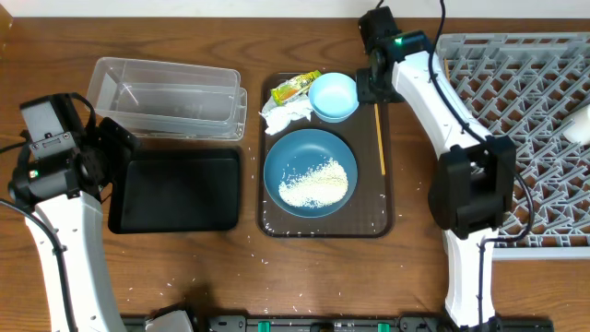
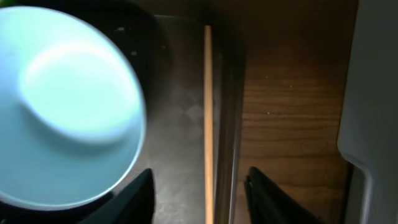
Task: Sort waste into correct bins and load items into the dishwasher rack
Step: 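Reach the right gripper to the second wooden chopstick and grasp it, then carry the chopstick right and insert it upright in the rack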
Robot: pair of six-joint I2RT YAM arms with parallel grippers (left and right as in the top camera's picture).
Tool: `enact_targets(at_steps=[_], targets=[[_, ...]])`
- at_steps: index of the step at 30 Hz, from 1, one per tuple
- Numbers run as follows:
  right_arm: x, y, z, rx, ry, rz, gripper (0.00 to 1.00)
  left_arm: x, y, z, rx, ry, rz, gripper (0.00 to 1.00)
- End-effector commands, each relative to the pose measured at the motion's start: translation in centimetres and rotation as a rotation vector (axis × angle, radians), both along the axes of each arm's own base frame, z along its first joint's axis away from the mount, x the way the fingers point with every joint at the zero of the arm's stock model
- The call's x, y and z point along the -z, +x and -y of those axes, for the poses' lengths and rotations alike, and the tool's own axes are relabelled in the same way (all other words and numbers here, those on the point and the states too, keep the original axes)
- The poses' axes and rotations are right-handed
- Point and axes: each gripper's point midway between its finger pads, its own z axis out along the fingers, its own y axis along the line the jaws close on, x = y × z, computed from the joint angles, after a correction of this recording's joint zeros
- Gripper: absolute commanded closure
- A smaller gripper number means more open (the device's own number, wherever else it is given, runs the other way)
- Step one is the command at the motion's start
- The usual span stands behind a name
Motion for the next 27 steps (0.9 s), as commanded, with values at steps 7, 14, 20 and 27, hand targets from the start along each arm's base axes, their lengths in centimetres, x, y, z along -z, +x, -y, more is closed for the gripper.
enact_targets(at_steps=[7,14,20,27], targets=[[5.8,-0.3,1.4,0.034,0.021,-0.119,0.71,-0.7,0.2,-0.3,-0.008,0.012,0.011,0.05],[6.1,0.2,0.8,0.018,0.045,-0.108,0.71,-0.7,0.2,-0.3,-0.008,0.012,0.011,0.05],[6.9,0.1,0.8,0.019,0.041,-0.119,0.71,-0.7,0.2,-0.3,-0.008,0.012,0.011,0.04],[8.6,-0.5,0.9,0.019,0.040,-0.139,0.71,-0.7,0.2,-0.3,-0.008,0.012,0.011,0.04]])
